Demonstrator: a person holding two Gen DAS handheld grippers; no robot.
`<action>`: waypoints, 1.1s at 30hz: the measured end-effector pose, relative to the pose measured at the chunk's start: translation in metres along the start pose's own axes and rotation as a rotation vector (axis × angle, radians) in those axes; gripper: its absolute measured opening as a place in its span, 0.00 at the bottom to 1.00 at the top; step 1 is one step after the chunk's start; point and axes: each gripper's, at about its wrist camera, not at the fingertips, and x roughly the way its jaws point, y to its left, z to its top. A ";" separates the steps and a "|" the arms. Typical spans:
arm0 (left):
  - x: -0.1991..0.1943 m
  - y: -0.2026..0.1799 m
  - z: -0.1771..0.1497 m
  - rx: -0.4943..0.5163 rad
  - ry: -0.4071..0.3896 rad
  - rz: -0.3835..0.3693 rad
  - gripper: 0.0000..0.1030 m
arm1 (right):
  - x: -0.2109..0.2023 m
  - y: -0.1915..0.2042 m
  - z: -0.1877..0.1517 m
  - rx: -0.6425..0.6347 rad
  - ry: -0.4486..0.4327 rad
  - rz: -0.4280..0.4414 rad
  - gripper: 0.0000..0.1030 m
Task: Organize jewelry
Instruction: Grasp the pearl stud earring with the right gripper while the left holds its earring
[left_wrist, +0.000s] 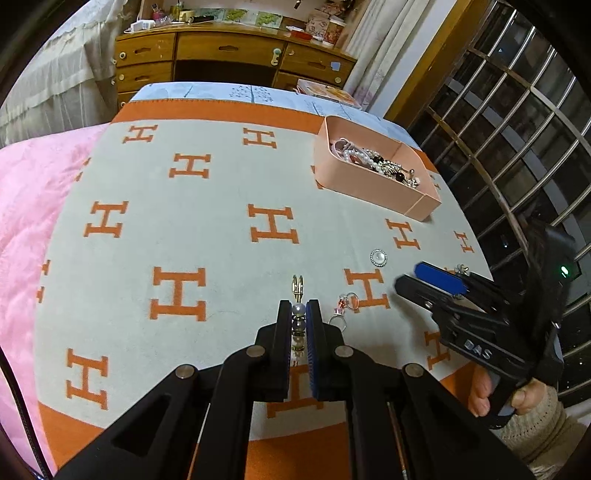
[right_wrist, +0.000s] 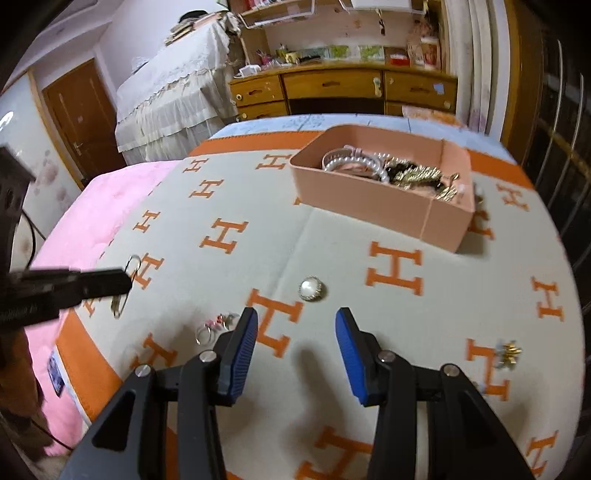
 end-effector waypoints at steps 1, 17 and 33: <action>0.001 0.001 0.001 -0.002 0.002 -0.008 0.05 | 0.004 0.000 0.001 0.011 0.009 -0.002 0.43; 0.003 0.029 0.008 -0.041 0.002 -0.105 0.05 | 0.041 0.021 0.017 0.034 0.017 -0.085 0.43; 0.006 0.030 0.008 -0.046 0.013 -0.079 0.05 | 0.046 0.032 0.015 -0.092 -0.028 -0.191 0.29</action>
